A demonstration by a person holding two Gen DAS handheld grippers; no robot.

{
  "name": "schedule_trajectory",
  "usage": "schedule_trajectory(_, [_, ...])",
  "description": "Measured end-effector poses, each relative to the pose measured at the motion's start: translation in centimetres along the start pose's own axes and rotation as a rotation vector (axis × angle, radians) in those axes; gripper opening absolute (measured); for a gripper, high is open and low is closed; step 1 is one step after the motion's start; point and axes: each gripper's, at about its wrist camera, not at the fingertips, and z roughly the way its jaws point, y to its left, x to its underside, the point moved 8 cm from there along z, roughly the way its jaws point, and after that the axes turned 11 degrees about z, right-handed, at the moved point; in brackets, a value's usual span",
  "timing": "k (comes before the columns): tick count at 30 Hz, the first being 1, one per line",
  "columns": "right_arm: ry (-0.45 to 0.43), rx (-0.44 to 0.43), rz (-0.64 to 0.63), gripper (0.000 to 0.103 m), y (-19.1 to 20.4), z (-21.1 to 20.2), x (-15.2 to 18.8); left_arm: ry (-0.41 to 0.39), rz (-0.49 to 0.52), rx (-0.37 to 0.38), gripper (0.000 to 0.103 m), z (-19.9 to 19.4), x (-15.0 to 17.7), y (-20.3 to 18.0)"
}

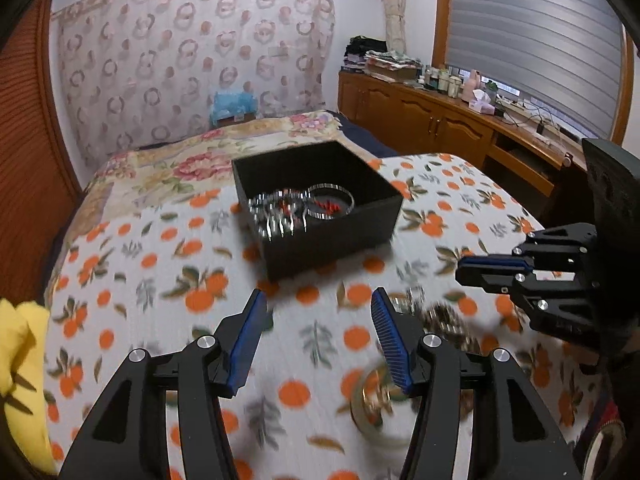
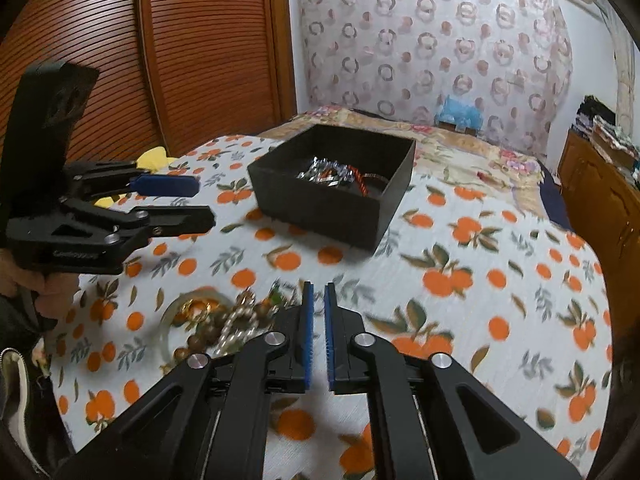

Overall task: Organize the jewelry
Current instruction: 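Move both tools back to the pile, right tool reaching the pearl and bead bracelets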

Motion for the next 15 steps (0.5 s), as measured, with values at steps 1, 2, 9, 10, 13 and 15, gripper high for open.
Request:
schedule_trajectory(1, [0.002,-0.003,0.008,0.022,-0.1,0.0,0.2,0.001,-0.009,0.002,0.056,-0.3,0.6,-0.1])
schedule_trajectory(2, [0.005,-0.009,0.021,0.026,0.0,-0.2,0.6,0.001,-0.013,0.001,0.057,-0.6,1.1,-0.2])
schedule_trajectory(9, [0.061,-0.046,0.05,0.026,1.1,0.2,2.5,0.013,-0.041,0.024,0.058,-1.7,3.6,-0.7])
schedule_trajectory(10, [0.074,-0.054,0.058,0.026,1.2,0.3,2.7,0.015,-0.043,0.026,0.058,-1.7,3.8,-0.8])
schedule_trajectory(13, [0.09,-0.05,0.071,0.026,1.1,0.8,2.9,0.024,-0.05,0.034,0.058,-1.6,4.3,-0.9])
schedule_trajectory(15, [0.105,-0.049,0.083,0.026,0.9,1.2,3.1,0.029,-0.055,0.037,0.058,-1.4,4.6,-0.9])
